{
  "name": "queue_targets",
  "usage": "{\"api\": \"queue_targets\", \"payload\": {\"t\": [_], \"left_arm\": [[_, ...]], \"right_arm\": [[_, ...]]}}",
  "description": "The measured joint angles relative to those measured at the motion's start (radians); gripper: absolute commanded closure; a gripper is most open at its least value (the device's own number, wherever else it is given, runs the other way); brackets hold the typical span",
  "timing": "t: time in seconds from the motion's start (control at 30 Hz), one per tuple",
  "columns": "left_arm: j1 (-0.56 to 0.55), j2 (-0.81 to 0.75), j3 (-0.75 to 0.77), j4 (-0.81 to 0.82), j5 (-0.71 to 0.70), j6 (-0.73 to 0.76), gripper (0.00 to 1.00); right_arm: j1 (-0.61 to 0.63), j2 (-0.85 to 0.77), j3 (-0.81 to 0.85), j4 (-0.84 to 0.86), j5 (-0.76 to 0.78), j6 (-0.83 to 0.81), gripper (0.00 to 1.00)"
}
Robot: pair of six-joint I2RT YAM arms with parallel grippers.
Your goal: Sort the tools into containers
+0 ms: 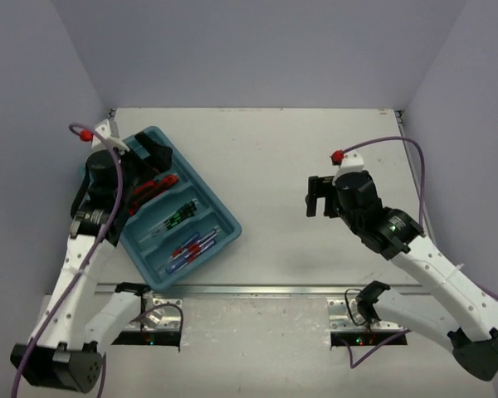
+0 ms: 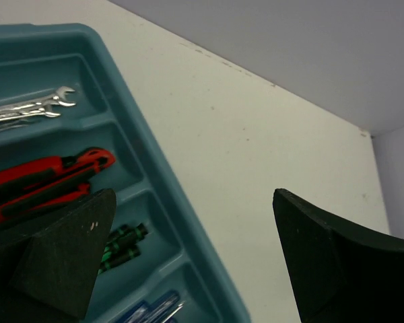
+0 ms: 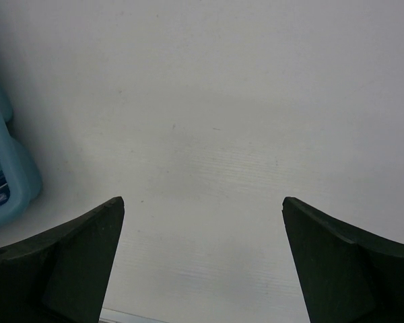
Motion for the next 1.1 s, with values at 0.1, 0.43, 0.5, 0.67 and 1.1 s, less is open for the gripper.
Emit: {"api": "queue_targets", "payload": {"t": [0.1,0.43,0.5,0.67,1.1], "left_arm": [[-0.005,-0.185,-0.025,-0.136,-0.035,0.123,0.00],[-0.043,-0.642,-0.241,-0.144,-0.114,0.241,0.00],[-0.043,-0.662,-0.276,-0.153,-0.114,0.247,0.00],[-0.043,-0.731,-0.295,-0.157,-0.114,0.252,0.00],[-0.045,-0.793,-0.295,-0.147,-0.148,0.251,0.00]], "right_arm": [[0.000,-0.079,0.008,-0.062,0.071,-0.028,0.01],[0.000,-0.407,-0.007,-0.199,0.139,-0.082,0.01],[0.000,-0.466,-0.021,-0.206,0.135,-0.094,0.01],[0.000,-0.513,-0.051,-0.221,0.131,-0.110,0.01],[0.000,-0.500,-0.073,-0.231,0.178,-0.151,0.01]]}}
